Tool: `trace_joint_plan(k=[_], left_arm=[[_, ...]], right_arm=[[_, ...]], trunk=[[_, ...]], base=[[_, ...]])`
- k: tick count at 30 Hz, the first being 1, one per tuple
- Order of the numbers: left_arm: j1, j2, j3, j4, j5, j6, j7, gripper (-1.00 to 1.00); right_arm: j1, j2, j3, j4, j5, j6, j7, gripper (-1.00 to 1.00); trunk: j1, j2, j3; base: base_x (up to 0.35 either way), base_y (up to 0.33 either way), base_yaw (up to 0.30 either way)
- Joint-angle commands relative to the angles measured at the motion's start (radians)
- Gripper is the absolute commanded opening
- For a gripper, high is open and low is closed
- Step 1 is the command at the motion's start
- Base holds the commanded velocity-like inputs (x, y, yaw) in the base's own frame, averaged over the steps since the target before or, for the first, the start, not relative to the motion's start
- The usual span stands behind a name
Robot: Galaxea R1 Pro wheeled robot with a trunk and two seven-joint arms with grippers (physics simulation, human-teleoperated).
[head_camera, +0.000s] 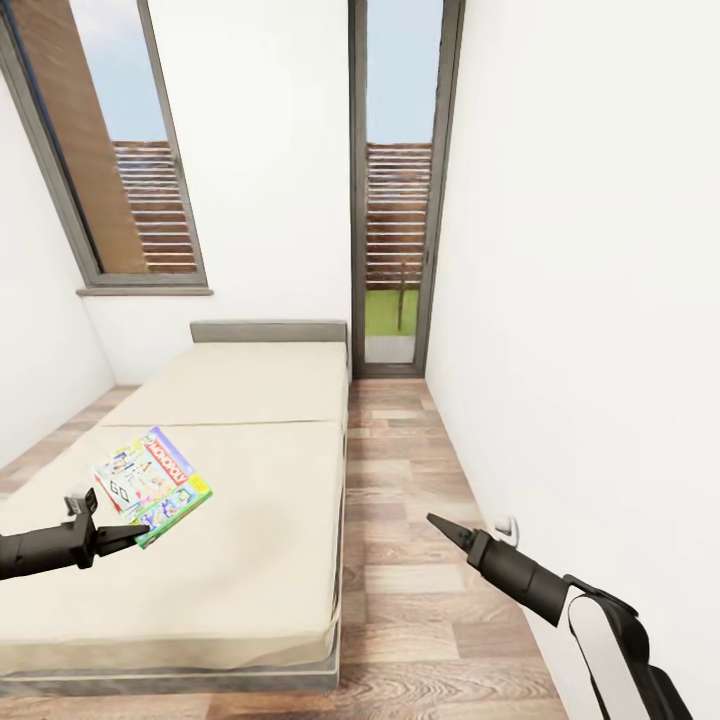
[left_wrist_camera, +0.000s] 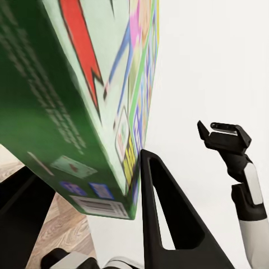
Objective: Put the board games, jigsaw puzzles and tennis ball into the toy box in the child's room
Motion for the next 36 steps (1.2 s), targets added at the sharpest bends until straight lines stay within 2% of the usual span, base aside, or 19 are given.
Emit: trace_joint_plan(k=[1, 9, 14, 18, 36], left_arm=[[-0.001, 0.001, -0.001, 0.001, 0.000, 0.011, -0.004, -1.00], [-0.001, 0.004, 0.000, 0.003, -0.001, 0.011, -0.004, -1.00], [-0.001, 0.023, 0.001, 0.005, -0.001, 0.010, -0.004, -1.00], [-0.001, 0.028, 0.001, 0.006, -0.001, 0.009, -0.004, -1.00], [-0.001, 0.030, 0.003, 0.007, -0.001, 0.009, -0.004, -1.00]], right_arm=[[-0.001, 0.003, -0.001, 0.000, -0.001, 0.006, 0.001, 1.00], [-0.001, 0.006, 0.000, 0.000, 0.014, 0.007, -0.018, 1.00], [-0.001, 0.007, -0.001, 0.000, 0.017, 0.007, -0.021, 1.00], [-0.001, 0.007, -0.001, 0.000, 0.017, 0.008, -0.021, 1.00], [-0.001, 0.008, 0.000, 0.000, 0.017, 0.008, -0.036, 1.00]], trunk=[[-0.004, 0.007, 0.002], [-0.035, 0.063, 0.021], [-0.054, 0.098, 0.033], [-0.069, 0.126, 0.043], [-0.138, 0.252, 0.086]], base=[[0.000, 0.000, 0.156], [-0.017, 0.001, 0.232], [-0.201, 0.067, 0.261], [-0.118, 0.047, 0.263], [-0.009, 0.004, 0.264]])
